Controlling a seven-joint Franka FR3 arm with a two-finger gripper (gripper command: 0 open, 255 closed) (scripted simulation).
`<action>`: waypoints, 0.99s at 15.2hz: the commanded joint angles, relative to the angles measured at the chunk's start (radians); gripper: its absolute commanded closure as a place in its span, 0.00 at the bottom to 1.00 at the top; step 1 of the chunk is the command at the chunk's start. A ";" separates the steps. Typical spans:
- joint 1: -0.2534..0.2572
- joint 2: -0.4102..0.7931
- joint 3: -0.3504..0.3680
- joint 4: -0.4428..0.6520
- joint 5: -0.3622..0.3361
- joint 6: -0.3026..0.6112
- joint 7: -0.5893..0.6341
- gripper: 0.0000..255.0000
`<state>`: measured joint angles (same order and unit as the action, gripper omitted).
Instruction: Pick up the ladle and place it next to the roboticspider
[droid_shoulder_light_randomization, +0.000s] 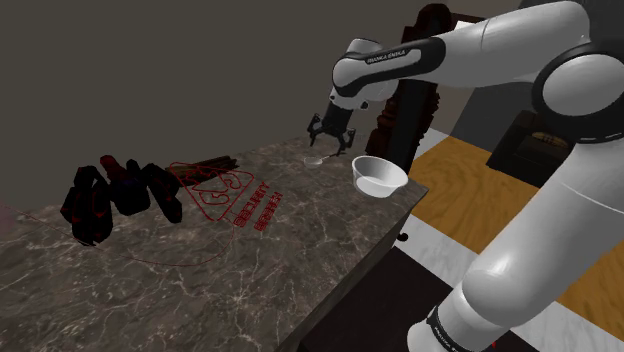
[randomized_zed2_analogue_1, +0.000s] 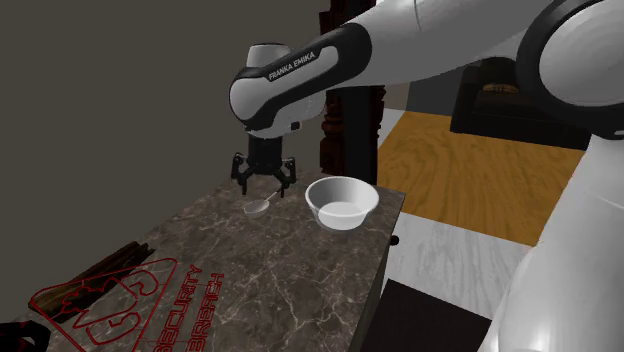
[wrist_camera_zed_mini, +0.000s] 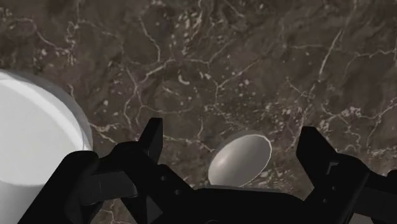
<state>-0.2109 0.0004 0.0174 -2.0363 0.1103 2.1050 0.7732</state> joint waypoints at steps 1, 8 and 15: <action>-0.012 0.061 -0.012 0.045 -0.003 0.020 0.051 0.00; -0.052 0.261 -0.066 0.217 0.002 0.060 0.204 0.00; -0.084 0.406 -0.108 0.333 0.022 0.095 0.301 0.00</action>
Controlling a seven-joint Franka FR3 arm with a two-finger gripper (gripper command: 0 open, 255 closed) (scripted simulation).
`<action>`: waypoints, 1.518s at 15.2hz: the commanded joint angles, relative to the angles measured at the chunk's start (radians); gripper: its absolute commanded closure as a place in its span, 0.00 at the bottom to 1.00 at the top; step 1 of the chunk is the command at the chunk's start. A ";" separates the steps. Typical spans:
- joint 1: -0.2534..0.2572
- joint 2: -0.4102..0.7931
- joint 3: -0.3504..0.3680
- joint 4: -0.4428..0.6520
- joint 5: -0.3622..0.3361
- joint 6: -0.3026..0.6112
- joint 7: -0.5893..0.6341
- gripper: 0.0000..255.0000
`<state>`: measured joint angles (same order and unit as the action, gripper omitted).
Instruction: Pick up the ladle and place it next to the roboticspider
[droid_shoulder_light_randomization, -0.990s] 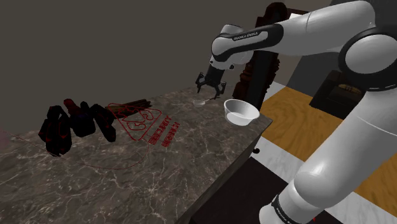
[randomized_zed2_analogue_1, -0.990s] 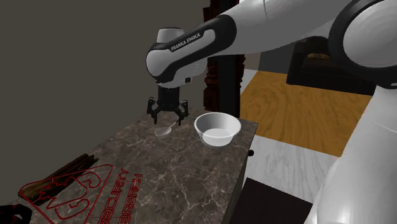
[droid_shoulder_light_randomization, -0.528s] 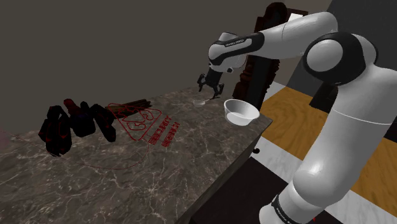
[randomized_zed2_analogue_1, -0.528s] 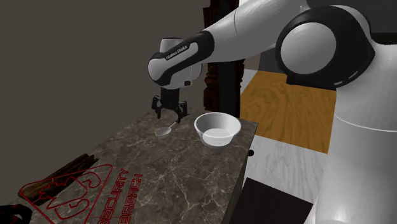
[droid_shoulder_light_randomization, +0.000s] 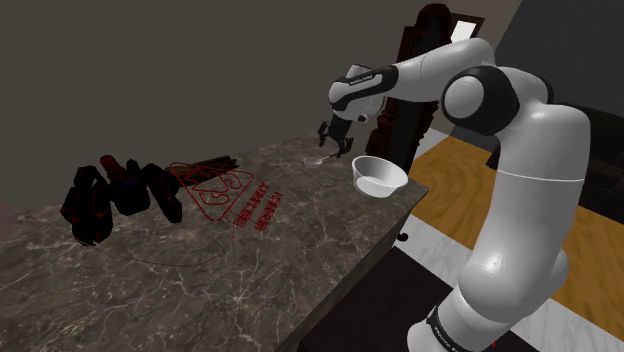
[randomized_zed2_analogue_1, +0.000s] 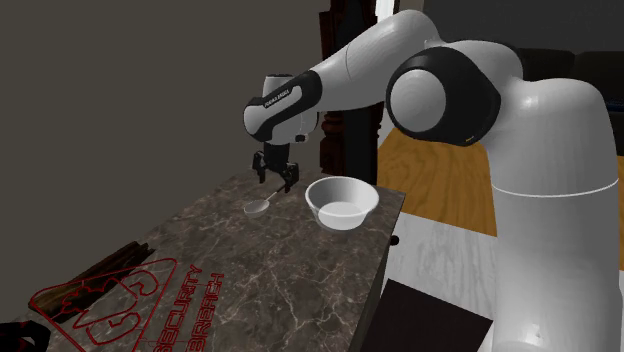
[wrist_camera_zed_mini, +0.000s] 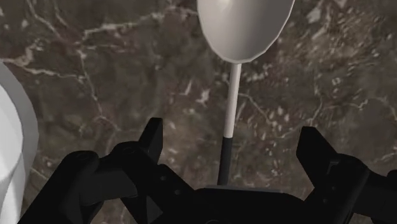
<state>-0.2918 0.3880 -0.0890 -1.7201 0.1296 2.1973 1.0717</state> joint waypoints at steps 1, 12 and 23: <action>-0.003 0.026 -0.001 0.013 0.004 0.013 0.002 0.00; -0.003 0.060 0.002 0.002 0.010 0.058 -0.002 0.00; -0.003 0.060 0.002 0.002 0.010 0.058 -0.002 1.00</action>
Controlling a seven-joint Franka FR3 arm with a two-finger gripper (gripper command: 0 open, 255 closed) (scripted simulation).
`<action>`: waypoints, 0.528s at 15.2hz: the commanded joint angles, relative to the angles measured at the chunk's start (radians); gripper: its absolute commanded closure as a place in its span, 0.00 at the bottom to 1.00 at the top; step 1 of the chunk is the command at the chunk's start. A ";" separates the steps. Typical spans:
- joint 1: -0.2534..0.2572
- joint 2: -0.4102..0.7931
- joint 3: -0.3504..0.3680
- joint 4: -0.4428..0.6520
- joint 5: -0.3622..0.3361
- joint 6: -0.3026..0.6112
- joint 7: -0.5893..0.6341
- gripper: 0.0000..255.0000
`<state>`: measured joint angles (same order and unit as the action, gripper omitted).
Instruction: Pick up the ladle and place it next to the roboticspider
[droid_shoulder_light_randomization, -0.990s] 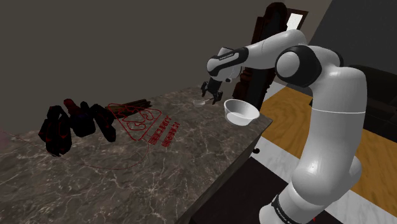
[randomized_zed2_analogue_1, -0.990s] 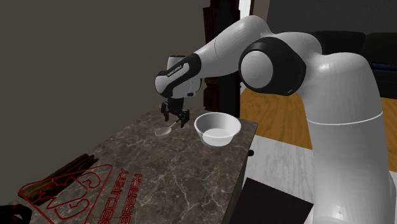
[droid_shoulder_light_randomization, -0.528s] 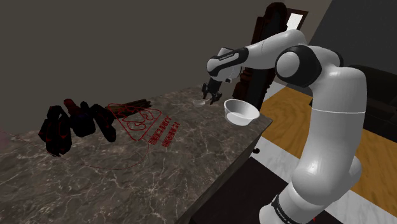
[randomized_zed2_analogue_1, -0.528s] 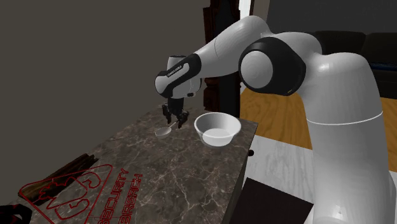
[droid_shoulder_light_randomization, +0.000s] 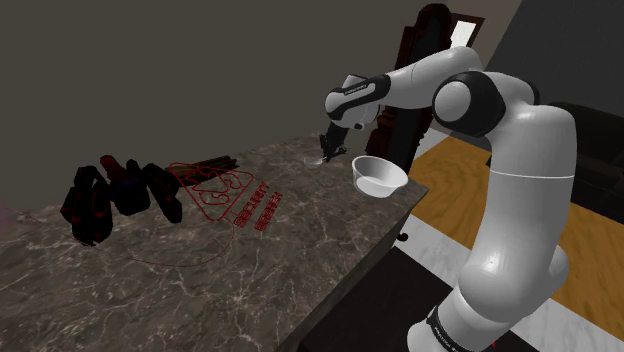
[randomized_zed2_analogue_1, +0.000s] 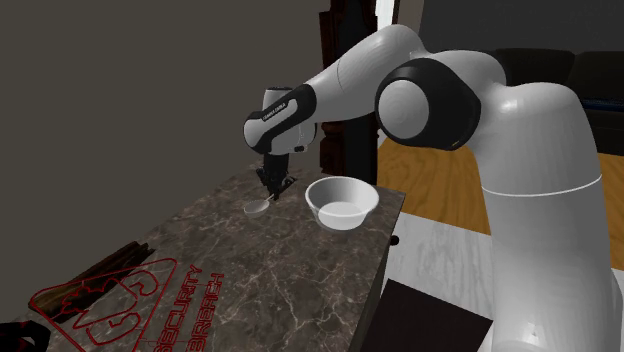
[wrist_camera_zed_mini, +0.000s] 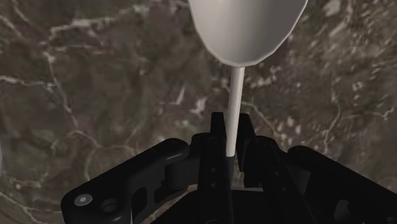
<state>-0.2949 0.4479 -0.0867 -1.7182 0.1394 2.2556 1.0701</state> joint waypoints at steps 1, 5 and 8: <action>0.000 0.000 0.000 0.000 0.000 0.000 0.000 1.00; 0.001 -0.024 -0.003 0.019 -0.006 -0.043 0.006 1.00; 0.002 -0.041 -0.004 0.036 -0.009 -0.076 0.010 1.00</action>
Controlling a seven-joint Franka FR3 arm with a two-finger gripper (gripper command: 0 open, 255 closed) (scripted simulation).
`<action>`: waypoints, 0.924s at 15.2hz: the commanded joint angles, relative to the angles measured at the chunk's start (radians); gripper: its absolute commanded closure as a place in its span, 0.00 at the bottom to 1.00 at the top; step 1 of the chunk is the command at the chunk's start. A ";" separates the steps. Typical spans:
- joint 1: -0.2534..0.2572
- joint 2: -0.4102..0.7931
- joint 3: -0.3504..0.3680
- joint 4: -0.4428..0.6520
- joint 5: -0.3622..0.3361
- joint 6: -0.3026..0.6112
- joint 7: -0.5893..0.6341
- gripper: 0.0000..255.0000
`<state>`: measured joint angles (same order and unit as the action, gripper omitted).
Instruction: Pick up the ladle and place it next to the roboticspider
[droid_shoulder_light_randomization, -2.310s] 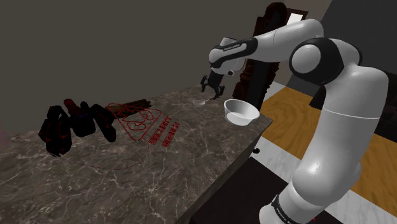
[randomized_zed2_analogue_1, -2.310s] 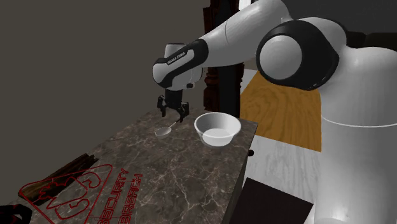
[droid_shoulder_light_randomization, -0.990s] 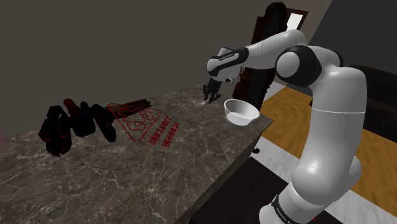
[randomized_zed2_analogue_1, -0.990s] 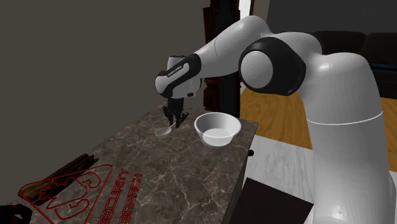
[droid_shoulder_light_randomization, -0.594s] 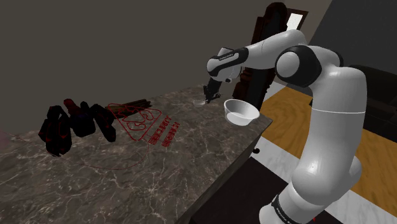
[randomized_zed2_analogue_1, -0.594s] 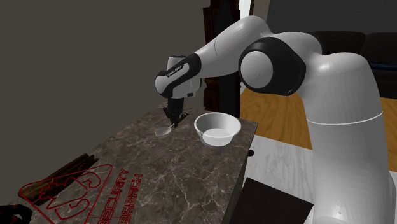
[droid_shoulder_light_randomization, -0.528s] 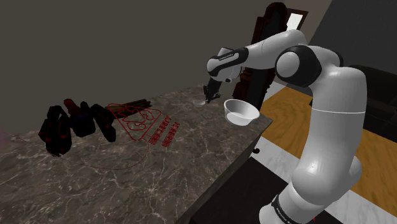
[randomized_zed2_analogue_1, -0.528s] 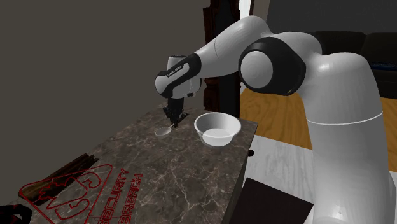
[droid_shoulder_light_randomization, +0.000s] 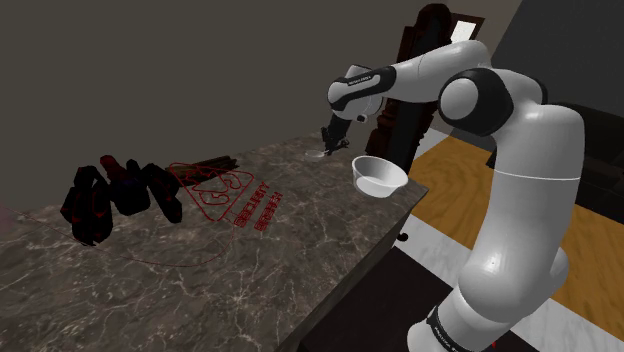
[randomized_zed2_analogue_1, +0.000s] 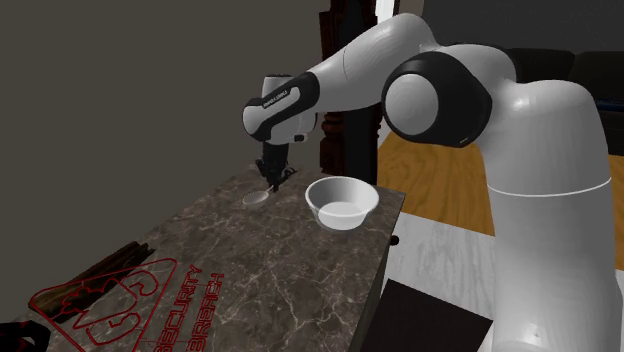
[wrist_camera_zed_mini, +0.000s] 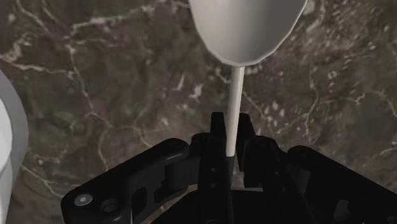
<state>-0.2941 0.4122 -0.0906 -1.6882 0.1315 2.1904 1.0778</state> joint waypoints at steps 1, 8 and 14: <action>0.001 -0.010 -0.001 0.013 -0.003 -0.023 0.004 1.00; 0.002 -0.041 -0.004 0.063 -0.010 -0.103 0.013 1.00; 0.001 -0.060 -0.006 0.117 -0.016 -0.176 0.021 1.00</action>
<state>-0.2922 0.3542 -0.0959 -1.5838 0.1166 2.0292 1.0973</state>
